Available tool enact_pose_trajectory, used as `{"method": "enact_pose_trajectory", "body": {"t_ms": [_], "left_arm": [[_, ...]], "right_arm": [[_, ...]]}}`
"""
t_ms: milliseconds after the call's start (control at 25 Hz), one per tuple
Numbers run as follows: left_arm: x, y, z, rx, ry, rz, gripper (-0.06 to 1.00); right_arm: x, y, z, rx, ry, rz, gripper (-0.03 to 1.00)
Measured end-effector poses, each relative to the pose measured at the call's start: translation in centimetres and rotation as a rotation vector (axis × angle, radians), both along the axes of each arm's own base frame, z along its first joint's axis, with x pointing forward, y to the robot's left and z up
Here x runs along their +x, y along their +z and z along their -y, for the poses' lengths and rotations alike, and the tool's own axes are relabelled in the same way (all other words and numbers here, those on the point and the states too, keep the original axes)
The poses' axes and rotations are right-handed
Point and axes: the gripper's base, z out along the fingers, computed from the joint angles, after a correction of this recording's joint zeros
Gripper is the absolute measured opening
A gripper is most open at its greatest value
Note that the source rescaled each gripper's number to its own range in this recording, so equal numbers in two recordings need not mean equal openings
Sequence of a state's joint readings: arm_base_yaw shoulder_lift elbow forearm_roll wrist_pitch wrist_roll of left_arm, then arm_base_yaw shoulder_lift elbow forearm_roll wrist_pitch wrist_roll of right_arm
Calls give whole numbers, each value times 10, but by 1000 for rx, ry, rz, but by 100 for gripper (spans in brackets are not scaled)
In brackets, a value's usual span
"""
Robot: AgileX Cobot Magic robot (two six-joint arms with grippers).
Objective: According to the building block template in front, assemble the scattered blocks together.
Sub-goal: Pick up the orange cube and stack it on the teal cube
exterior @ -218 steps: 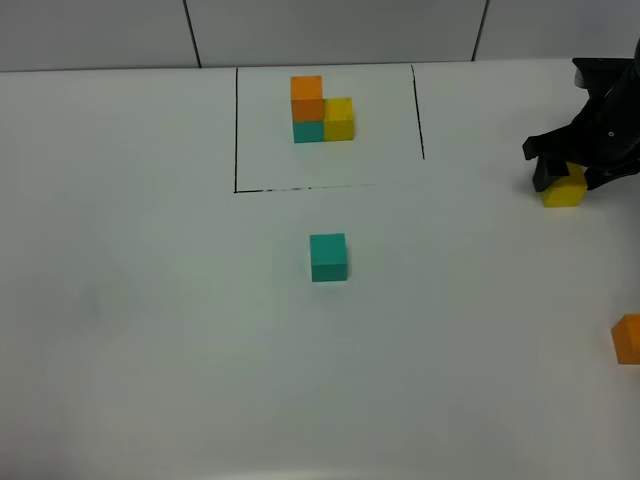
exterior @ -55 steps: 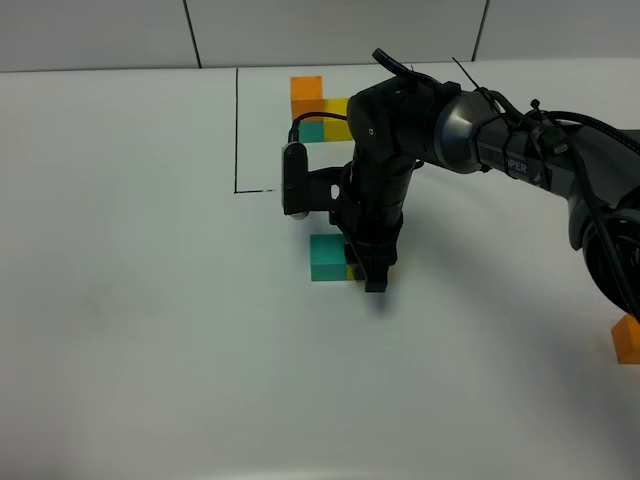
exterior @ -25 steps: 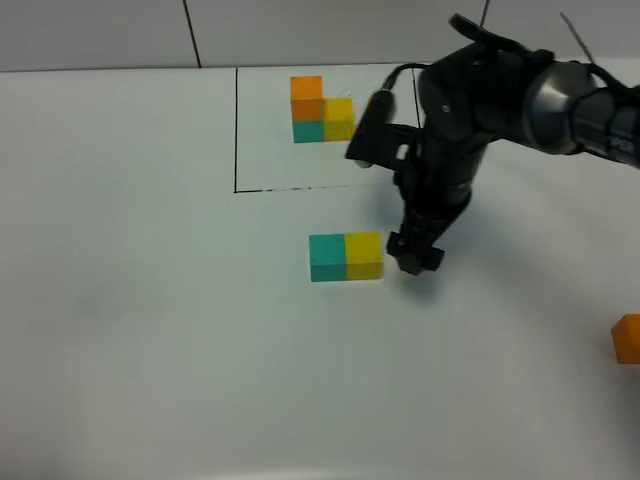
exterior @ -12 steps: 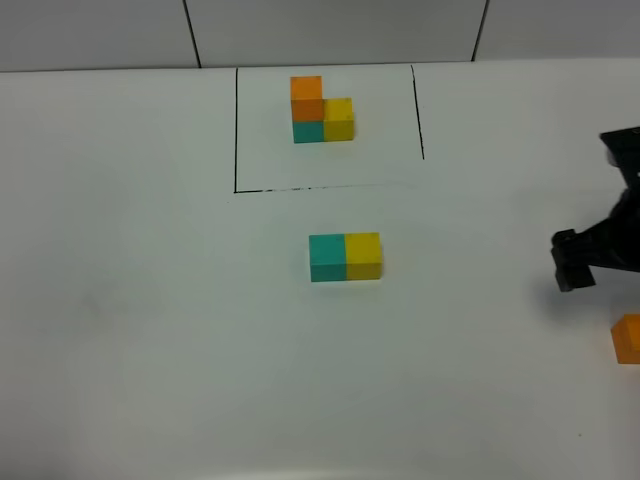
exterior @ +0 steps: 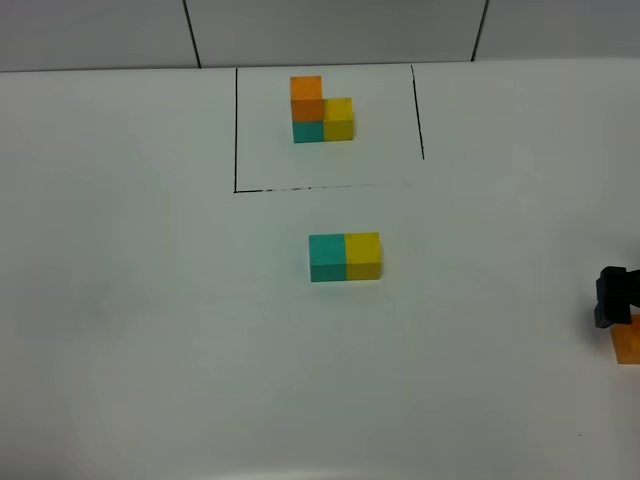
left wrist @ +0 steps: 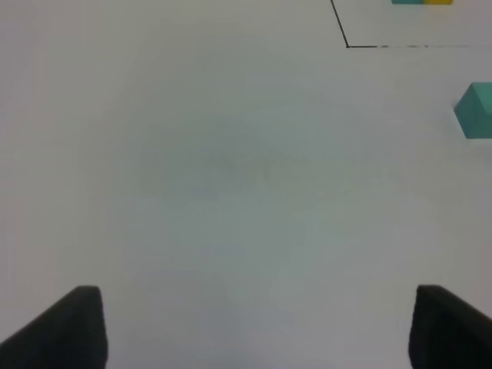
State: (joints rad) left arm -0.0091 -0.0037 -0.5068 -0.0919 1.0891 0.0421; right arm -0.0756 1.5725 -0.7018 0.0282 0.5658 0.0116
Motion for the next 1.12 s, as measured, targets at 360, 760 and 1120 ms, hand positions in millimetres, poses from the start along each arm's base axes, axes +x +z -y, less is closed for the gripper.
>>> {"method": "enact_pose_trajectory", "body": {"t_ms": [360, 760, 1120], "left_arm": [[0, 0, 0, 0, 0, 0, 82], [0, 0, 0, 0, 0, 0, 82], [0, 0, 0, 0, 0, 0, 82]], "right_arm": [[5, -26, 6, 19, 27, -62, 87], [6, -35, 3, 44, 48, -86, 1], [28, 3, -28, -86, 465, -79, 1]]}}
